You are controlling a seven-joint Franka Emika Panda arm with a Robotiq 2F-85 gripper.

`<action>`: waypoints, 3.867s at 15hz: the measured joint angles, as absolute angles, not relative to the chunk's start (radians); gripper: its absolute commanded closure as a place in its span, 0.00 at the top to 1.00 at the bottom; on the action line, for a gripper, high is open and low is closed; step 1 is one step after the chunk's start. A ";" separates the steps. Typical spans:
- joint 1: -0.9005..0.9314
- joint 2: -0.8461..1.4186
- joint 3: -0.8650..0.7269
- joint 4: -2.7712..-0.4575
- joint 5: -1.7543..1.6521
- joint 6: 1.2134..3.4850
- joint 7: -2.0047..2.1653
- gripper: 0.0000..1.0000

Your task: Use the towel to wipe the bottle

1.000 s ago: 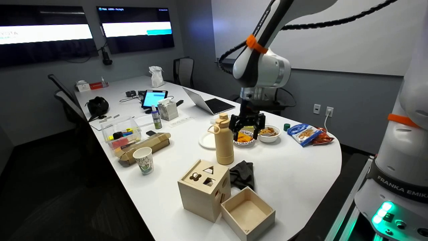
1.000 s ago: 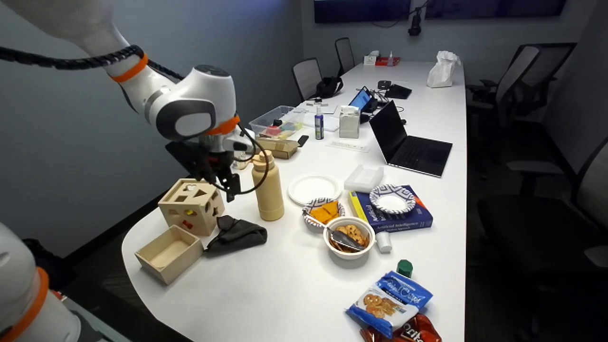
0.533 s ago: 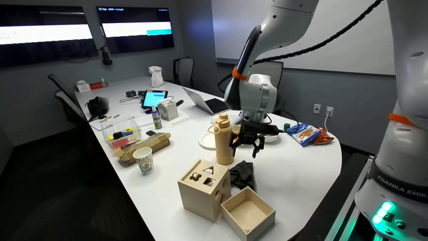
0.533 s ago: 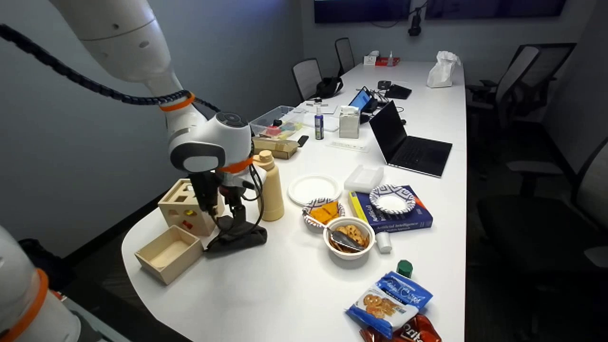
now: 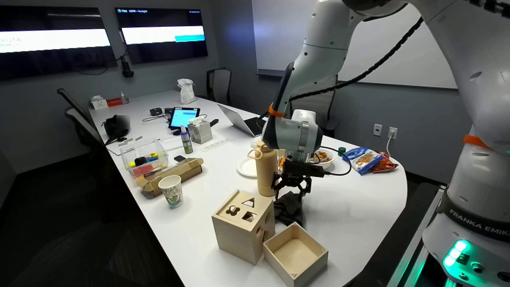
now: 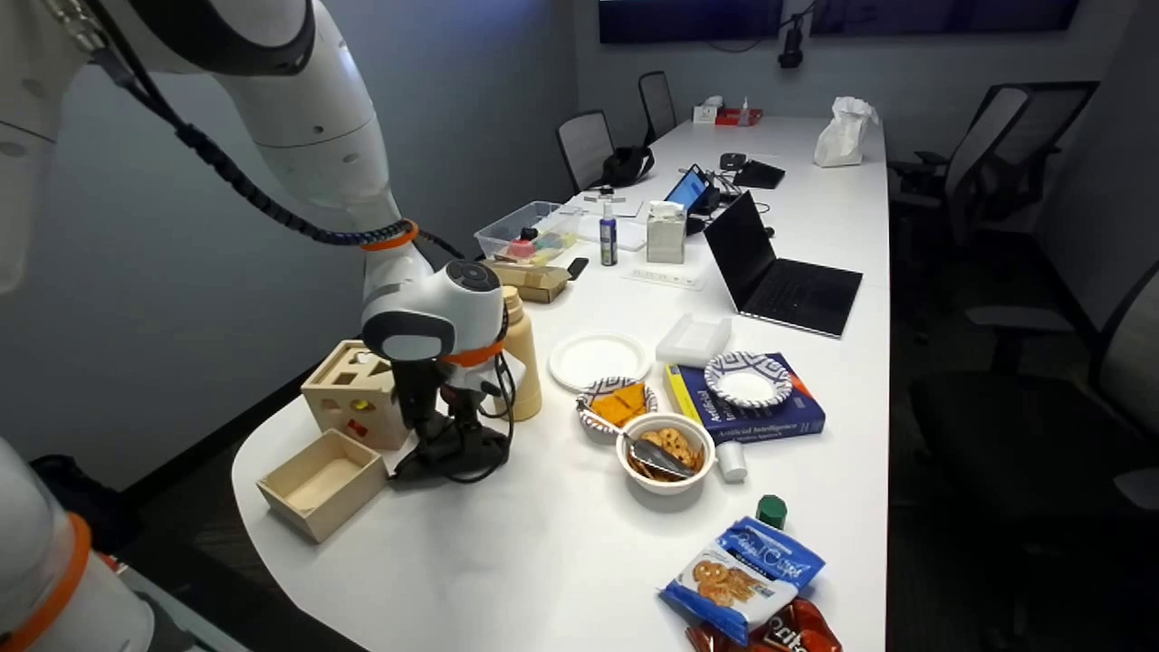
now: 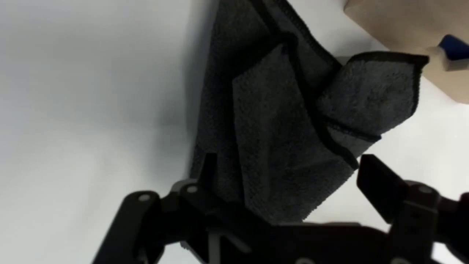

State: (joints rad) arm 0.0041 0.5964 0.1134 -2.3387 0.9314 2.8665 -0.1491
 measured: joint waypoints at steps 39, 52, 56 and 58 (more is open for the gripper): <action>0.004 -0.219 0.109 -2.682 0.960 3.165 -0.245 0.03; -0.018 0.068 0.083 -2.496 0.897 3.056 -0.221 0.03; -0.021 0.118 0.058 -2.473 0.873 3.056 -0.197 0.03; -0.022 0.122 0.046 -2.467 0.873 3.056 -0.192 0.03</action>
